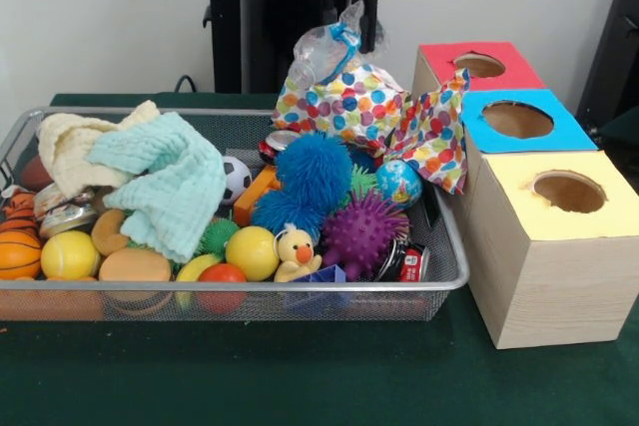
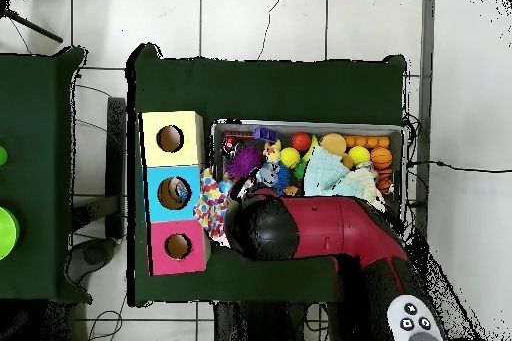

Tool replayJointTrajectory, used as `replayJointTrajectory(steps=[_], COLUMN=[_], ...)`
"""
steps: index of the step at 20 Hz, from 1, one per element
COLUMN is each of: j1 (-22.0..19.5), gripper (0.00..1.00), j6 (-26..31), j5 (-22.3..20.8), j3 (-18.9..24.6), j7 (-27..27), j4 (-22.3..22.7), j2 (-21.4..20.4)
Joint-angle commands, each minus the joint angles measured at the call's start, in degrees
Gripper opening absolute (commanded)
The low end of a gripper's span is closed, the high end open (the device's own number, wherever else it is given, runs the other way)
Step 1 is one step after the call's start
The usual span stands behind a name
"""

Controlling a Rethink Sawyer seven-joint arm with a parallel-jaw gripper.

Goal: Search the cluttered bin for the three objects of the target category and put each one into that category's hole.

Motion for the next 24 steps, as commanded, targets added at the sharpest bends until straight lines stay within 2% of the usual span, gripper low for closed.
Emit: replayJointTrajectory(steps=[1,6,11,16,24], j1=[0.0,-1.8,-2.8,-3.2,-0.4], gripper=[0.00,0.00,0.00,0.00,0.00], j6=[-1.7,7.2,11.2,10.3,2.7], j5=[-1.2,3.0,4.1,1.3,-2.8], j3=[-3.5,-1.4,-0.6,-0.5,-3.6], j7=[3.2,-2.0,-4.6,-5.0,1.5], j4=[3.9,3.5,2.6,-0.2,-1.9], j2=[1.8,-3.7,-6.0,-3.3,4.2])
